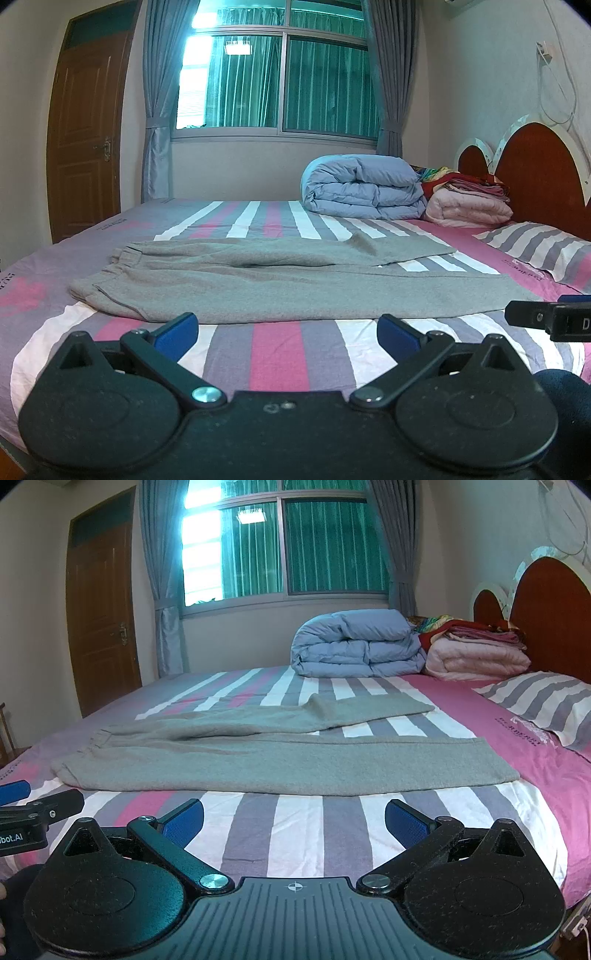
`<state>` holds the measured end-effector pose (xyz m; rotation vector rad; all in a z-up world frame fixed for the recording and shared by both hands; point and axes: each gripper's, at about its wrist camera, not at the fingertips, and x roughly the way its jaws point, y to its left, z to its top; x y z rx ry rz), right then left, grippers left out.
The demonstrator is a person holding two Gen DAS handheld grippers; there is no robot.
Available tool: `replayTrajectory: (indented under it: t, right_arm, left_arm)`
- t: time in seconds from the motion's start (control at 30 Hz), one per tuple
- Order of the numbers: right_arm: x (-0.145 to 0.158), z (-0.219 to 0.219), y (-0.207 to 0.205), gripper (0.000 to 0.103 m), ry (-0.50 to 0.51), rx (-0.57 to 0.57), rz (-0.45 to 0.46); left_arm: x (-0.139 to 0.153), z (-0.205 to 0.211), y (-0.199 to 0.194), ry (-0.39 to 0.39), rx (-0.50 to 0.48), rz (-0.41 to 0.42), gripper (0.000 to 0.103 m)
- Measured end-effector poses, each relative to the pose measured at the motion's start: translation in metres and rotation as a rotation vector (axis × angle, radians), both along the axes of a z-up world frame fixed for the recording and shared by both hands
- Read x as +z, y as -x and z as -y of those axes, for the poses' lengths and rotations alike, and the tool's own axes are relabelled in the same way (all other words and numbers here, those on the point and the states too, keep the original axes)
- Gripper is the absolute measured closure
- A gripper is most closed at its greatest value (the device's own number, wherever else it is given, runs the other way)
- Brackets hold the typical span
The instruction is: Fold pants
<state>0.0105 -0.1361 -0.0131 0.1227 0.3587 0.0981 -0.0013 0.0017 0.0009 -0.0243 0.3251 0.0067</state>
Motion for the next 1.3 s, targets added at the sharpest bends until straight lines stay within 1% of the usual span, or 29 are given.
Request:
replayTrajectory:
  t: [1.2, 1.3]
  right_arm:
    - [0.0012, 0.0001, -0.0016, 0.0, -0.003, -0.004, -0.002]
    - [0.0013, 0.0007, -0.0011, 0.0, -0.003, -0.005, -0.002]
  left_arm:
    - [0.0015, -0.001, 0.002, -0.005, -0.004, 0.001, 0.006]
    - [0.0024, -0.0063, 0.0042, -0.005, -0.002, 0.002, 0.006]
